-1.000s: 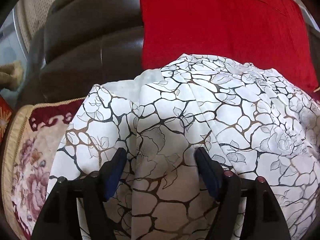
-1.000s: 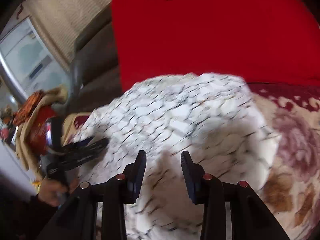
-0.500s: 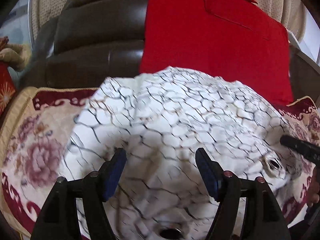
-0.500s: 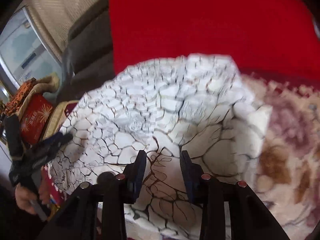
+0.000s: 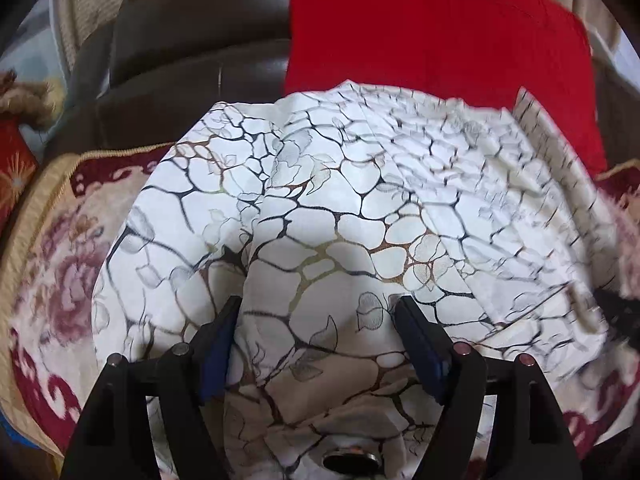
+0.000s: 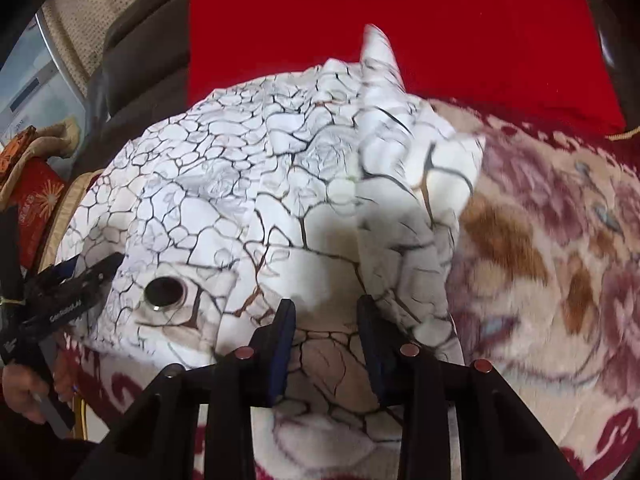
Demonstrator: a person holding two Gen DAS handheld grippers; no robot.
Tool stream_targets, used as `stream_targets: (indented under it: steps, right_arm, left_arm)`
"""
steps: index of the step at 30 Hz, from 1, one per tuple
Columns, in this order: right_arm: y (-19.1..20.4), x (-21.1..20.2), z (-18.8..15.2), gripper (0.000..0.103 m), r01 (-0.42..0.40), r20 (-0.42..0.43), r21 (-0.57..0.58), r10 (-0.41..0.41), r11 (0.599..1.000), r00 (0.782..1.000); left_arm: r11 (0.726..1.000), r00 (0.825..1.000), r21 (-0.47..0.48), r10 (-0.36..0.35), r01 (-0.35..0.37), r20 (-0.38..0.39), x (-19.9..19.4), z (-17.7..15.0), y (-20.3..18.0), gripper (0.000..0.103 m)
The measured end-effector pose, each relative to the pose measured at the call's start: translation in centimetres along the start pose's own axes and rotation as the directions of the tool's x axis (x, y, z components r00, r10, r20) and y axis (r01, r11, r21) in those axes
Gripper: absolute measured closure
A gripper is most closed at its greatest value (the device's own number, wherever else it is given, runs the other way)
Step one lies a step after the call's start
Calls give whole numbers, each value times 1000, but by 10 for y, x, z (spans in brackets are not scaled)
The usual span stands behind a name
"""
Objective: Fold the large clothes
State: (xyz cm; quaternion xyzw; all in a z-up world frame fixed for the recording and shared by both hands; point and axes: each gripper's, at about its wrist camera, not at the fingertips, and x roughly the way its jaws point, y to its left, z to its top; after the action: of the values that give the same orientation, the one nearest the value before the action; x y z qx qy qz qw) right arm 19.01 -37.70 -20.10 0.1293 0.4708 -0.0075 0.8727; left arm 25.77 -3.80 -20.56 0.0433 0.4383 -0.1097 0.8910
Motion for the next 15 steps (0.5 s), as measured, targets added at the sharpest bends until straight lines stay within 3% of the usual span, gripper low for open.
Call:
stream_targets:
  steps: [4, 8, 11, 15]
  right_arm:
    - [6, -4, -14, 68, 10, -8, -25, -10, 1000, 1000]
    - [9, -2, -8, 69, -8, -4, -22, 8, 1000, 1000]
    - [5, -16, -7, 69, -34, 42, -21, 35, 999, 999]
    - [10, -40, 2, 67, -65, 178, -33, 70, 997, 982]
  left_arm:
    - [995, 996, -96, -26, 34, 84, -27, -6, 24, 26]
    - [973, 988, -228, 9, 27, 157, -49, -14, 55, 26]
    - [952, 976, -306, 38, 29, 213, -71, -30, 75, 26]
    - [923, 961, -384, 126, -22, 248, -90, -43, 96, 22]
